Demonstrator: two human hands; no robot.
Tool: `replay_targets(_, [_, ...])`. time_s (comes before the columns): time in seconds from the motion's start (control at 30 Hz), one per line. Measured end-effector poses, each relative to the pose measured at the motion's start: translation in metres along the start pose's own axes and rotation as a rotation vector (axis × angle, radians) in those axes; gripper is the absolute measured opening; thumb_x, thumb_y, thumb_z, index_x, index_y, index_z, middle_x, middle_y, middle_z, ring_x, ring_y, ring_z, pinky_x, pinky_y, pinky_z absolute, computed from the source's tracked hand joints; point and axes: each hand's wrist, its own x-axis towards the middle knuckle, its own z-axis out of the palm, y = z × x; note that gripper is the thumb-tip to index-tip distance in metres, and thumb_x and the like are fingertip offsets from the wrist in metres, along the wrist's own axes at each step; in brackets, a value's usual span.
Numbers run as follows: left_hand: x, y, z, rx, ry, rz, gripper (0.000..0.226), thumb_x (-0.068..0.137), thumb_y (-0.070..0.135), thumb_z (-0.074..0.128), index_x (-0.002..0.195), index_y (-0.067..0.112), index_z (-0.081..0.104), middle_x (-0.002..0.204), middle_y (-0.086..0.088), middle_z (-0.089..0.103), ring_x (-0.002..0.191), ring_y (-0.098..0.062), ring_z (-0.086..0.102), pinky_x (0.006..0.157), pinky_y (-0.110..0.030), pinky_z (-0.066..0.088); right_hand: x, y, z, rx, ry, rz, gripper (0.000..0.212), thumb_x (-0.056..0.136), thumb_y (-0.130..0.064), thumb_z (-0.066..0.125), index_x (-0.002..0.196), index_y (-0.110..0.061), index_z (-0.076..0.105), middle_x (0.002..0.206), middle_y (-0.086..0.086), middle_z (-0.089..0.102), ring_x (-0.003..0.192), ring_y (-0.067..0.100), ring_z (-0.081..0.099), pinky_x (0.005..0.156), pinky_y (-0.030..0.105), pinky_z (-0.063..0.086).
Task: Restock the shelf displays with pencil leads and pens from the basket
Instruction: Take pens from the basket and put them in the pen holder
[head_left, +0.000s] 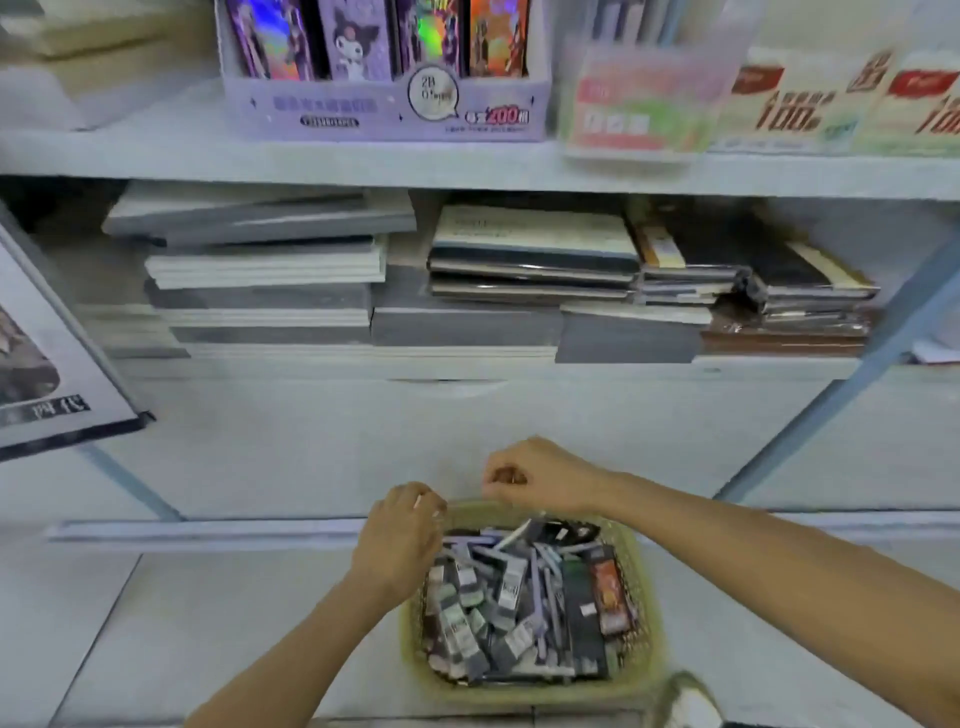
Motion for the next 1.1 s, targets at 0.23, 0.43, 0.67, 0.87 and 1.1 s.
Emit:
replay_targets(0.23, [-0.043, -0.023, 0.096, -0.039, -0.31, -0.146, 0.062, 0.103, 0.03, 0.034, 0.155, 0.013, 0.005, 0.163, 0.001, 0.003, 0.149, -0.013, 0.008, 0.117, -0.028, 0.019, 0.002, 0.105, 0.126, 0.016, -0.128, 0.509, 0.037, 0.094, -0.028, 0.061, 0.124, -0.008, 0.051, 0.121, 0.011, 0.06, 0.106, 0.024, 0.059, 0.088, 0.037, 0.05])
replay_targets(0.43, [-0.046, -0.023, 0.118, -0.08, -0.239, -0.177, 0.059, 0.103, 0.031, 0.035, 0.154, 0.013, 0.013, 0.162, -0.003, 0.002, 0.15, -0.018, 0.001, 0.118, -0.029, 0.018, 0.0, 0.124, 0.179, -0.214, -0.027, 0.638, 0.077, 0.082, -0.056, 0.066, 0.13, -0.001, 0.041, 0.127, 0.013, 0.044, 0.121, 0.026, 0.039, 0.1, 0.033, 0.038])
replay_targets(0.67, [-0.046, -0.019, 0.118, -0.194, -0.143, -0.171, 0.05, 0.097, 0.017, 0.054, 0.144, 0.005, 0.041, 0.155, -0.015, 0.027, 0.144, -0.034, 0.024, 0.105, -0.045, 0.042, -0.002, 0.13, 0.182, -0.12, 0.026, 0.636, 0.058, 0.082, -0.037, 0.075, 0.122, -0.006, 0.048, 0.127, 0.015, 0.043, 0.101, 0.031, 0.06, 0.078, 0.037, 0.049])
replay_targets(0.87, [-0.044, -0.016, 0.12, -0.177, -0.079, -0.157, 0.044, 0.093, 0.015, 0.061, 0.134, 0.003, 0.054, 0.149, -0.023, 0.036, 0.137, -0.041, 0.033, 0.104, -0.049, 0.043, -0.002, 0.132, 0.176, -0.204, -0.053, 0.55, 0.049, 0.085, -0.031, 0.072, 0.118, -0.007, 0.044, 0.101, 0.012, 0.064, 0.089, 0.03, 0.066, 0.062, 0.034, 0.046])
replay_targets(1.1, [-0.033, -0.007, 0.12, -0.145, -0.043, -0.142, 0.029, 0.094, 0.015, 0.058, 0.12, 0.004, 0.063, 0.14, -0.021, 0.045, 0.133, -0.04, 0.038, 0.105, -0.048, 0.036, -0.01, 0.147, 0.155, 0.084, -0.085, 0.443, 0.014, 0.09, -0.015, 0.064, 0.102, -0.009, 0.07, 0.1, 0.004, 0.071, 0.085, 0.02, 0.067, 0.079, 0.033, 0.055])
